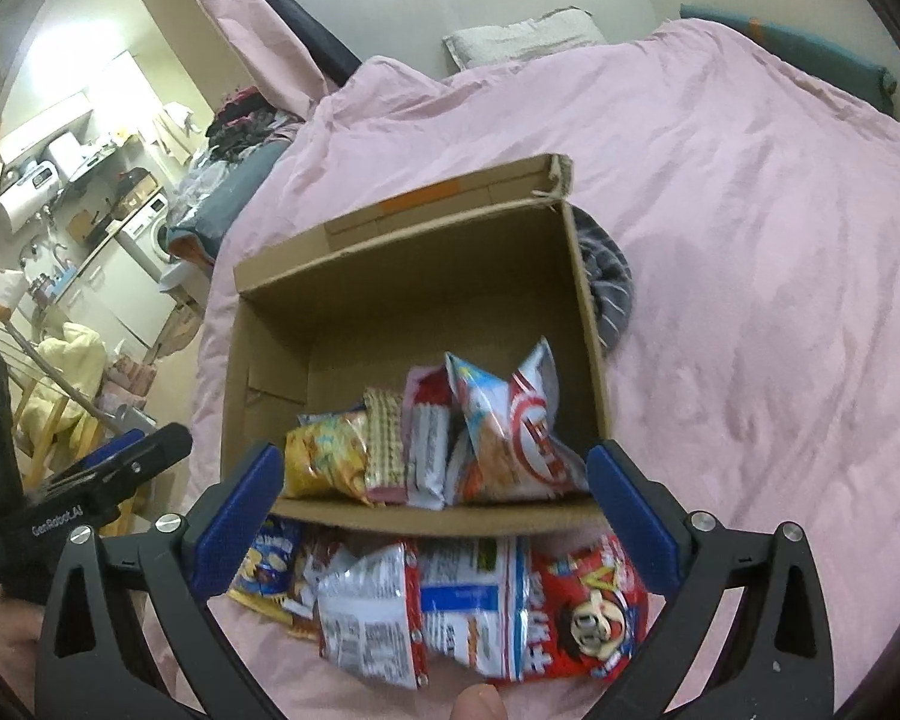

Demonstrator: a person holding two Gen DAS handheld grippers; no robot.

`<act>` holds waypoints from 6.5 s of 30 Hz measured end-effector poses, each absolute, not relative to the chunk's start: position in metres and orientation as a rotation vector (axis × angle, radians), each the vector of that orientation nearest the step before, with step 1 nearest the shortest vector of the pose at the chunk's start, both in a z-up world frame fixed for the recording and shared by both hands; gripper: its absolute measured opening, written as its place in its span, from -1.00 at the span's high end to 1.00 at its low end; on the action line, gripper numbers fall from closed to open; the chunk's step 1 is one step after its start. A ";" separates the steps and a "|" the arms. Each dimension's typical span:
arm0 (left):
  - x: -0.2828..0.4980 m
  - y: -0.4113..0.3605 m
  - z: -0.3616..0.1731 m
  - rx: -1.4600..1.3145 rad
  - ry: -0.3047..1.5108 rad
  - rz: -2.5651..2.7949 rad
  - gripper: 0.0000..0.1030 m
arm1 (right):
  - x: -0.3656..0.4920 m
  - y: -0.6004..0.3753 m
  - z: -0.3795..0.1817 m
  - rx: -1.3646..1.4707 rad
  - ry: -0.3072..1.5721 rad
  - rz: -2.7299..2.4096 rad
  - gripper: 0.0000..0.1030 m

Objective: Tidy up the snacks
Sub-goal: 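Withdraw both tools from the box back over the snack pile, then grasp the blue cartoon-dog bag with the left tool while the right grasps the white-red PP bag, then carry both bags into the box and open both tools to release, then withdraw both tools from the box over the remaining snacks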

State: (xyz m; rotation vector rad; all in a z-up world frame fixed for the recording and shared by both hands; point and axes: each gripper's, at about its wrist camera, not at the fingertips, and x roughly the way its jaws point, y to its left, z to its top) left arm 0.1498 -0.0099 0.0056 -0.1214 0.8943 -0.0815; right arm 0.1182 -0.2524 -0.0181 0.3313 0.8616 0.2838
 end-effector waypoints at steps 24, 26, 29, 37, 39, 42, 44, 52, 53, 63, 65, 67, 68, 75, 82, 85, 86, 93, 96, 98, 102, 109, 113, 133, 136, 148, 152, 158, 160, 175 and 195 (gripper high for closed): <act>0.156 0.021 -0.107 -0.220 1.355 -0.022 -0.72 | 0.110 -0.257 -0.059 0.373 1.021 0.283 -1.00; 0.159 0.019 -0.118 -0.222 1.391 -0.026 -0.71 | 0.111 -0.254 -0.061 0.372 1.035 0.295 -1.00; 0.160 0.016 -0.131 -0.222 1.431 -0.030 -0.48 | 0.112 -0.250 -0.062 0.360 1.042 0.304 -1.00; 0.154 0.016 -0.120 -0.247 1.424 -0.033 0.21 | 0.113 -0.246 -0.066 0.395 1.075 0.355 -1.00; 0.149 0.014 -0.113 -0.241 1.421 -0.043 0.21 | 0.114 -0.246 -0.071 0.435 1.109 0.380 -1.00; 0.140 0.011 -0.099 -0.234 1.410 -0.073 0.21 | 0.119 -0.242 -0.085 0.572 1.192 0.473 -0.72; 0.132 0.013 -0.090 -0.249 1.395 -0.088 0.21 | 0.120 -0.236 -0.089 0.595 1.218 0.500 -0.56; 0.114 0.031 -0.063 -0.269 1.303 -0.082 0.21 | 0.126 -0.206 -0.109 0.499 1.332 0.504 -0.30; 0.122 0.036 -0.061 -0.265 1.297 -0.077 0.21 | 0.127 -0.203 -0.114 0.503 1.357 0.519 -0.26; 0.128 0.036 -0.060 -0.273 1.263 -0.048 0.21 | 0.129 -0.167 -0.136 0.444 1.456 0.619 0.03; 0.128 0.037 -0.062 -0.272 1.264 -0.040 0.21 | 0.129 -0.161 -0.133 0.409 1.439 0.627 0.07; 0.129 0.037 -0.065 -0.271 1.267 -0.031 0.21 | 0.126 -0.162 -0.129 0.399 1.419 0.628 0.21; 0.129 0.037 -0.067 -0.268 1.267 -0.027 0.21 | 0.124 -0.163 -0.128 0.396 1.420 0.631 0.25; 0.129 0.033 -0.072 -0.251 1.259 -0.009 0.21 | 0.105 -0.186 -0.103 0.378 1.344 0.663 0.47; 0.130 0.022 -0.082 -0.193 1.270 -0.005 0.21 | 0.091 -0.215 -0.085 0.402 1.259 0.645 0.48; 0.131 0.018 -0.083 -0.176 1.269 -0.002 0.21 | 0.086 -0.225 -0.079 0.407 1.228 0.636 0.48; 0.130 0.017 -0.082 -0.177 1.268 -0.004 0.21 | 0.088 -0.228 -0.076 0.413 1.218 0.636 0.48; 0.114 0.011 -0.046 -0.166 1.209 -0.049 0.21 | 0.087 -0.263 -0.045 0.501 1.094 0.593 0.48; 0.118 0.012 -0.023 -0.168 1.153 -0.059 0.21 | 0.097 -0.273 -0.031 0.534 1.039 0.571 0.47; 0.124 0.014 -0.009 -0.166 1.119 -0.055 0.21 | 0.104 -0.275 -0.025 0.539 1.022 0.562 0.48; 0.143 0.010 0.008 -0.140 1.050 -0.041 0.21 | 0.127 -0.279 -0.013 0.551 0.996 0.544 0.48; 0.186 -0.003 0.012 -0.140 1.040 -0.071 0.21 | 0.170 -0.270 0.000 0.556 0.982 0.543 0.47; 0.203 -0.018 0.005 -0.077 1.015 -0.084 0.21 | 0.195 -0.257 -0.011 0.556 1.018 0.533 0.47; 0.235 -0.038 -0.031 -0.077 0.992 -0.143 0.21 | 0.228 -0.242 -0.066 0.553 1.083 0.502 0.46; 0.238 -0.039 -0.036 -0.086 1.009 -0.151 0.21 | 0.227 -0.238 -0.067 0.556 1.085 0.513 0.45; 0.239 -0.034 -0.037 -0.095 1.000 -0.130 0.18 | 0.231 -0.239 -0.067 0.586 1.075 0.526 0.39; 0.237 -0.035 -0.035 -0.090 0.989 -0.137 0.18 | 0.229 -0.241 -0.064 0.578 1.046 0.537 0.28; 0.236 -0.037 -0.035 -0.075 1.000 -0.135 0.15 | 0.224 -0.241 -0.055 0.485 0.987 0.433 -0.21; 0.236 -0.037 -0.035 -0.081 1.009 -0.142 0.10 | 0.222 -0.242 -0.049 0.466 0.951 0.423 -0.41; 0.235 -0.025 -0.029 -0.135 0.982 -0.103 -0.68 | 0.225 -0.243 -0.047 0.478 0.957 0.444 -0.71; 0.214 -0.020 -0.012 -0.110 0.929 -0.078 -0.68 | 0.187 -0.249 -0.021 0.440 0.889 0.415 -0.71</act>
